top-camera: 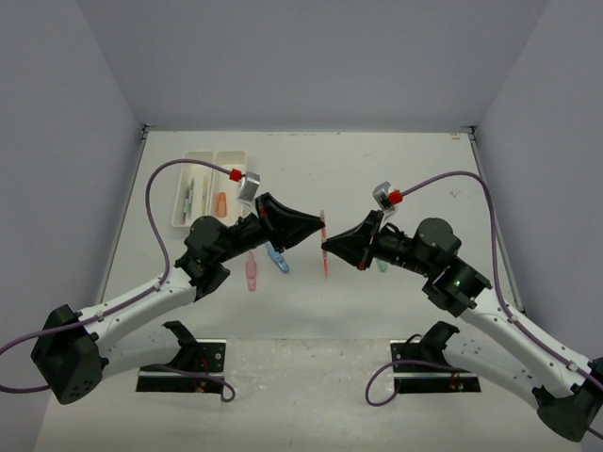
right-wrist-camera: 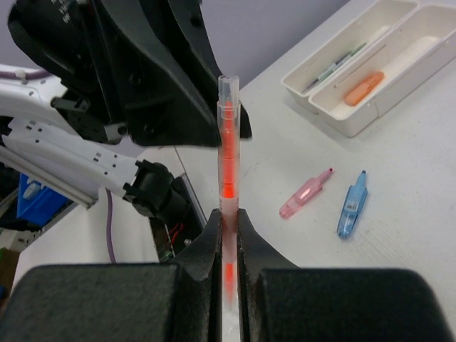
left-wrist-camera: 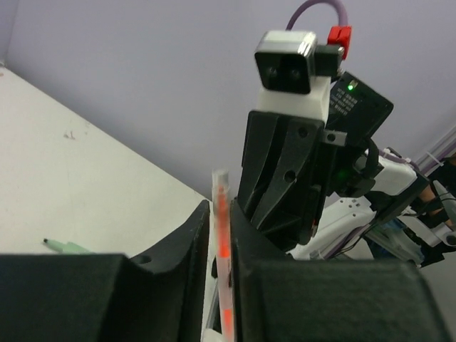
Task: Sort the stationery into containers
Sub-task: Close the pen cap on the pen.
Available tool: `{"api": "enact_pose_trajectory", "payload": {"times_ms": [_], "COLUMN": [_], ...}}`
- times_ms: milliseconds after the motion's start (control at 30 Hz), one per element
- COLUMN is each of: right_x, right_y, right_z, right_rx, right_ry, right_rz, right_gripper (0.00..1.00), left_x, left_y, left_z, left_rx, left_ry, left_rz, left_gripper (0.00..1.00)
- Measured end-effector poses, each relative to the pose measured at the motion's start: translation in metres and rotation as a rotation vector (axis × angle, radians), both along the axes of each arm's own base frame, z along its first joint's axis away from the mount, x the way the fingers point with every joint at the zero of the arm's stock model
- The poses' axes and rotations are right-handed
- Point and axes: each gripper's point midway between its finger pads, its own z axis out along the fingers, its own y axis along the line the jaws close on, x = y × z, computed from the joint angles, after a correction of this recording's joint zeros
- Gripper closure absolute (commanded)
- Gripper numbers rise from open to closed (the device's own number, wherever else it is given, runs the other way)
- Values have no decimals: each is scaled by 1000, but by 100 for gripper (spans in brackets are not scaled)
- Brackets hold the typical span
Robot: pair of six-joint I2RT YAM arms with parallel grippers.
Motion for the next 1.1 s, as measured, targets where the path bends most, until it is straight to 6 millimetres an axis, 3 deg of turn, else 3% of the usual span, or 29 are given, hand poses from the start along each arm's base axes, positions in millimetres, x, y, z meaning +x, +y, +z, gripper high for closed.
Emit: {"api": "enact_pose_trajectory", "payload": {"times_ms": [67, 167, 267, 400, 433, 500, 567, 600, 667, 767, 833, 867, 900, 967, 1100], "right_x": [2, 5, 7, 7, 7, 5, 3, 0, -5, -7, -8, -9, -9, -10, -11], "right_y": [1, 5, 10, 12, 13, 14, 15, 17, 22, 32, 36, 37, 37, 37, 36], "right_z": [8, 13, 10, 12, 13, 17, 20, 21, 21, 12, 8, 7, 8, 10, 11], "right_rx": [14, 29, 24, 32, 36, 48, 58, 64, 69, 59, 55, 56, 59, 63, 64], "right_ry": [-21, -37, -29, -37, -42, -52, -66, -68, -62, -31, -17, -16, -18, -23, -29], "right_rz": [0, 6, 24, 38, 42, 52, 71, 91, 133, 180, 199, 204, 207, 209, 209], "right_gripper": [100, 100, 100, 99, 93, 66, 58, 58, 70, 100, 100, 100, 100, 100, 100], "left_x": [0, -2, -4, -6, -7, -9, -10, -11, -13, -15, -15, -15, -14, -14, -9], "left_y": [-1, -2, -2, -2, -2, -1, -1, -1, 0, 0, 1, 1, 1, 0, 0], "left_z": [-8, -15, -15, -11, -9, -5, -1, 2, 6, 13, 14, 13, 14, 16, 23], "left_rx": [30, 57, 69, 69, 67, 62, 55, 50, 38, 24, 22, 23, 23, 24, 47], "left_ry": [20, 38, 34, 28, 24, 13, 3, -1, -9, -22, -21, -18, -19, -25, -41], "left_rz": [-2, -8, -18, -26, -29, -34, -41, -43, -50, -55, -57, -58, -55, -55, -26], "left_gripper": [65, 78, 100, 100, 100, 100, 100, 100, 100, 99, 86, 66, 54, 22, 24]}}
